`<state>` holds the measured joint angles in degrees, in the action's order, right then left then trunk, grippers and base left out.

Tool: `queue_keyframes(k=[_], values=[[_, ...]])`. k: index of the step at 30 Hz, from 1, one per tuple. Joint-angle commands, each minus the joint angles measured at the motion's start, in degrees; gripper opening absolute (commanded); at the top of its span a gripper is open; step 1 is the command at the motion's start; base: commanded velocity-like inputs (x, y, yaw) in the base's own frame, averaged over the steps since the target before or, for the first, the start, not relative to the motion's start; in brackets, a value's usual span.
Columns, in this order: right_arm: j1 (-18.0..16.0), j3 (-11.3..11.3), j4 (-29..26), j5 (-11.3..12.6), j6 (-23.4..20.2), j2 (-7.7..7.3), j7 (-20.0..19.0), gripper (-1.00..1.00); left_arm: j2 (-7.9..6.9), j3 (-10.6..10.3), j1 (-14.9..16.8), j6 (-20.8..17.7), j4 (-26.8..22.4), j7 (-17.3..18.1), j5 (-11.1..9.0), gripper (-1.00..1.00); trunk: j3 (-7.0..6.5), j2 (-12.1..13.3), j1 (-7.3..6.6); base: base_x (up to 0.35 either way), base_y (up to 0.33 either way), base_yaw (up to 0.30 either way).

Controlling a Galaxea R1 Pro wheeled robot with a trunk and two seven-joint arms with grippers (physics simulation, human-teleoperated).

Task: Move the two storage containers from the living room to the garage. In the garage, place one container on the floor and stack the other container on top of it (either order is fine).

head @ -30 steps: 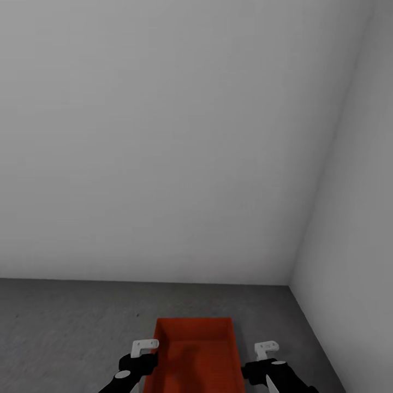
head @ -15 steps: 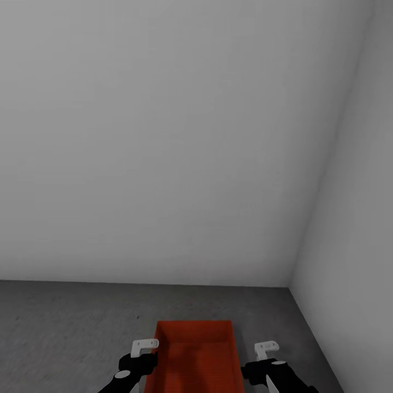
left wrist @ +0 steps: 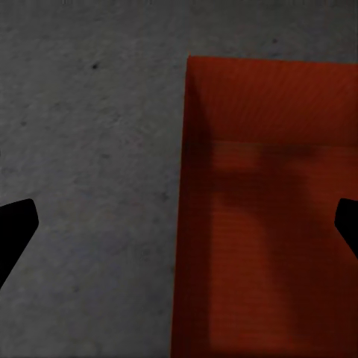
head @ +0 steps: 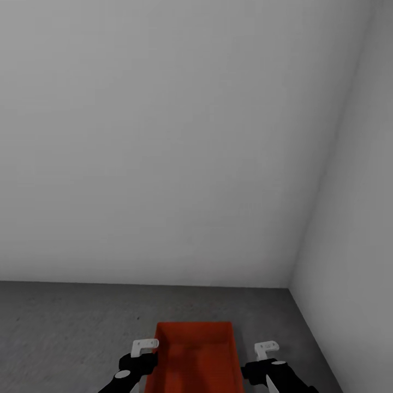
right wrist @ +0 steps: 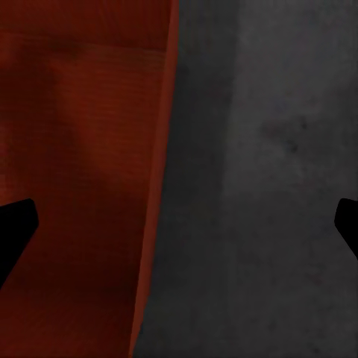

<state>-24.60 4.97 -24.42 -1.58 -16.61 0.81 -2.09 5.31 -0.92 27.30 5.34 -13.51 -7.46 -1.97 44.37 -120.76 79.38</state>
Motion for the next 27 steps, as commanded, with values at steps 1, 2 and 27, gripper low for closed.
queue_keyframes(k=[1,2,27], values=[[0.0,0.1,-0.1,-0.2,-0.4,-0.02,-0.1,1.0,0.02,-0.1,0.0,0.2,0.1,-0.2,-0.2,1.0,0.06,0.0,-0.01,0.0,0.0,0.0],[0.0,0.1,-0.1,-0.2,-0.4,-0.02,-0.1,1.0,0.02,-0.1,0.0,0.2,0.0,-0.2,-0.2,1.0,0.06,0.0,-0.01,0.0,0.0,0.0],[0.0,0.1,-0.1,-0.2,-0.3,-0.02,-0.1,1.0,0.05,0.0,0.0,0.2,0.1,-0.5,-0.2,1.0,0.06,0.0,-0.01,0.0,0.0,0.0]])
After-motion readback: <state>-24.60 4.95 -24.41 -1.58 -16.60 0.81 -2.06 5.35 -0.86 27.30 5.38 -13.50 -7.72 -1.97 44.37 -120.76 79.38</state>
